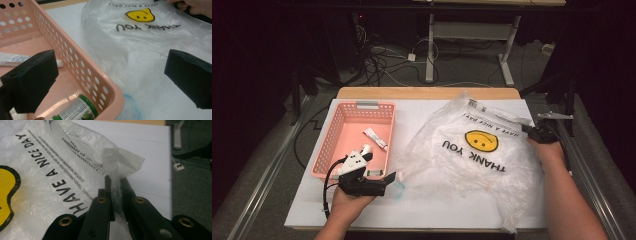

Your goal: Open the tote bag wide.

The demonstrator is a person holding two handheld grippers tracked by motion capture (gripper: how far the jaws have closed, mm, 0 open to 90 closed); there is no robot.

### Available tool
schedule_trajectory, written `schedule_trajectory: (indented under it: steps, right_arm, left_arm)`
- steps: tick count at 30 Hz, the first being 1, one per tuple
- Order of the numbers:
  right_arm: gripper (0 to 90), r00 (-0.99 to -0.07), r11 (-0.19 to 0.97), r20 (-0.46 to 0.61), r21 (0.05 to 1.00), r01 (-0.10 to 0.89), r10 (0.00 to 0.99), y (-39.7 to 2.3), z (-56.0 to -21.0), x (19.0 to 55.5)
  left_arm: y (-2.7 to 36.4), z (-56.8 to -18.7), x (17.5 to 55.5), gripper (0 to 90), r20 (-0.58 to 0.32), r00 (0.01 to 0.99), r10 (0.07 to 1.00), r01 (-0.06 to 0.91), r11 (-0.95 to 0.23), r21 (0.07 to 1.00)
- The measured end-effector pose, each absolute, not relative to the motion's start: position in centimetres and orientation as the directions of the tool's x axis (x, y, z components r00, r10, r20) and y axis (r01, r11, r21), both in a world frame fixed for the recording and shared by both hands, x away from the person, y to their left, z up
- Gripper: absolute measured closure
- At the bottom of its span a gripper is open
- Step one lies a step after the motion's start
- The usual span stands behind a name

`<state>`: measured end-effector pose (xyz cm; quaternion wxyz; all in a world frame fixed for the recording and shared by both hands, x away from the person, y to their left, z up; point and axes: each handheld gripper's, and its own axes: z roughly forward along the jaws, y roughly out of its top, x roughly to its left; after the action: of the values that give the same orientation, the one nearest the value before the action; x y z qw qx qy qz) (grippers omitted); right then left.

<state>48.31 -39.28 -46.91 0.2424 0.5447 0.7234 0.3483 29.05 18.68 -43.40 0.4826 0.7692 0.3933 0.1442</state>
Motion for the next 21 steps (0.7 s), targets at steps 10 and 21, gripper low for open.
schedule_trajectory:
  steps: [10, 21]
  right_arm:
    - [89.2, -0.174, 0.099, 0.009, 0.794, 0.6, 0.985, -42.3, -45.5, 47.1]
    - [83.0, -0.232, 0.177, -0.048, 0.796, 0.579, 0.972, -41.0, -46.2, 41.5]
  left_arm:
    - [18.6, -43.3, 29.0, 0.0, -0.153, 0.652, 0.743, 0.463, -0.229, 0.856]
    - [18.0, -43.5, 29.1, 0.0, -0.149, 0.664, 0.733, 0.458, -0.241, 0.855]
